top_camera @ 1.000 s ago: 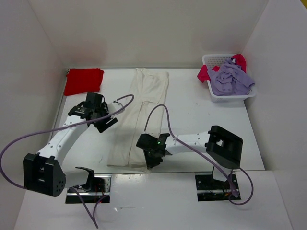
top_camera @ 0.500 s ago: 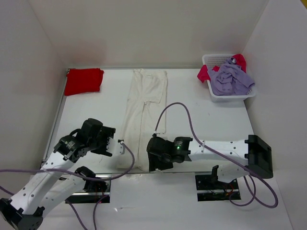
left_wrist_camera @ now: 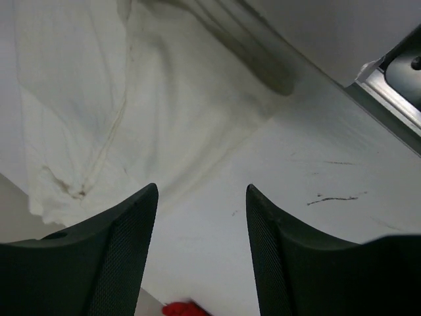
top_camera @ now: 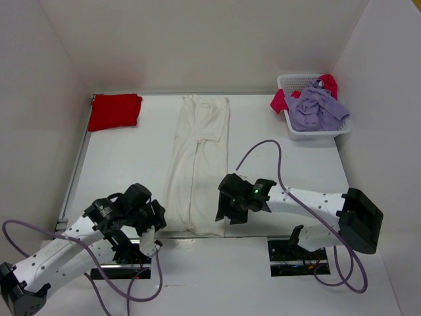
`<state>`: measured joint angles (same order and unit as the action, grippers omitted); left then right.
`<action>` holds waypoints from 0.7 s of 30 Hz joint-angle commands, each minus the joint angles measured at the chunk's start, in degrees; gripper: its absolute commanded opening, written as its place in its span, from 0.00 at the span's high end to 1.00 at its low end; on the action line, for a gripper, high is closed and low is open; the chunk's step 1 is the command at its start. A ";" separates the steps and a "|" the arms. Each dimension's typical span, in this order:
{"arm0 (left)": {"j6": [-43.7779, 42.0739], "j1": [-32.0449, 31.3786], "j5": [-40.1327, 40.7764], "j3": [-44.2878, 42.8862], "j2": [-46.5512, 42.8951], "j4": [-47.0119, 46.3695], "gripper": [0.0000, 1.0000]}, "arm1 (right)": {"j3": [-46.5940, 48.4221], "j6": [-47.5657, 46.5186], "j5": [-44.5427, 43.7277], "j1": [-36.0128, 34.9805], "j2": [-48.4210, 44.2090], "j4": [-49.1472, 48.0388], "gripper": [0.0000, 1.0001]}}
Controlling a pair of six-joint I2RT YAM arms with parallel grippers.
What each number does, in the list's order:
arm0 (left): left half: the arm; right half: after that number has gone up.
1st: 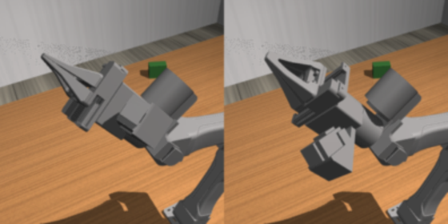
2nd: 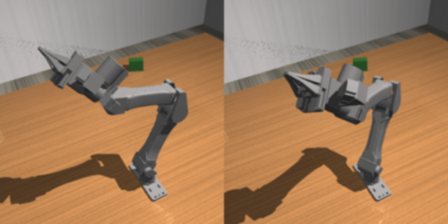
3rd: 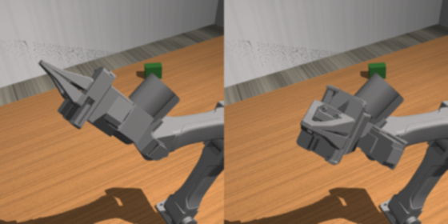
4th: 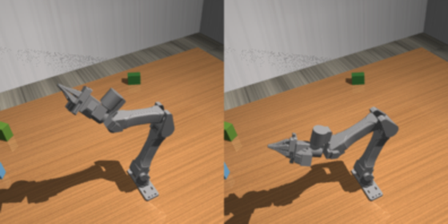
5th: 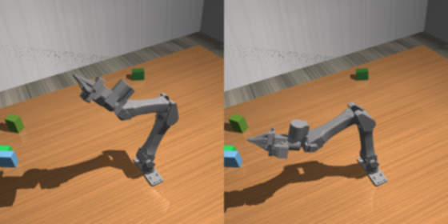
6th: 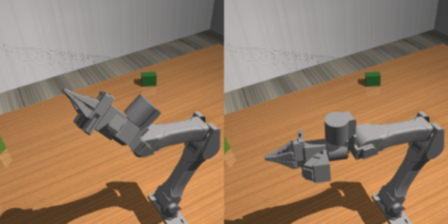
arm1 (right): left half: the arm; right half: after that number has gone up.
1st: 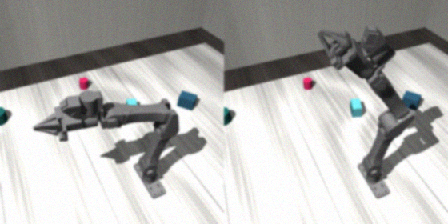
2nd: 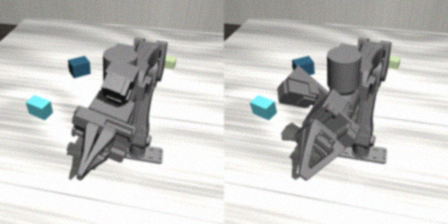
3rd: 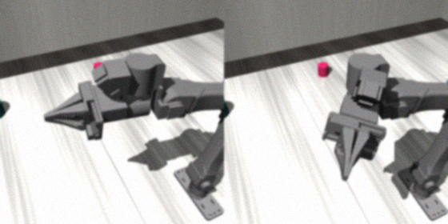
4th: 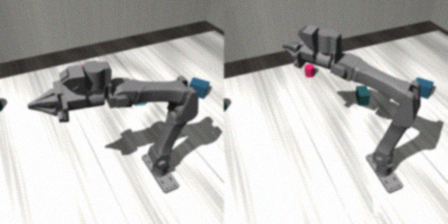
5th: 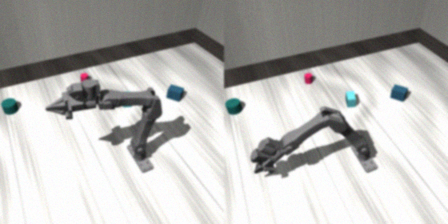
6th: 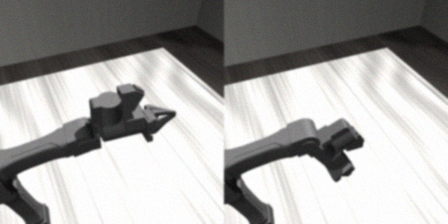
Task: Fold and stack the t-shirts
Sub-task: Rotate the tshirt 90 degrees, then grab the bottom of the folded rectangular tshirt with both arms
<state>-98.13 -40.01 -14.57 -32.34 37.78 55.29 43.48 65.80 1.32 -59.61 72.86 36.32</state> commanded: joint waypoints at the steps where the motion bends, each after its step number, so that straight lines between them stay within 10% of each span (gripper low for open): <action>1: -12.96 -3.65 -3.01 0.70 -1.74 0.87 0.37 | 0.55 -1.82 1.57 0.90 3.60 -4.93 0.36; 10: -19.81 -17.63 3.47 6.49 2.29 -1.50 0.42 | 1.60 -7.26 3.77 3.97 9.84 -5.99 0.35; 21: -20.44 -19.49 8.67 2.90 21.35 -1.76 0.46 | -0.07 -8.85 4.83 4.51 9.93 -5.55 0.35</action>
<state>-112.55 -59.20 -7.03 -26.61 56.29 52.34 43.48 57.98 5.56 -55.33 82.65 32.34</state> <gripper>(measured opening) 0.545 0.646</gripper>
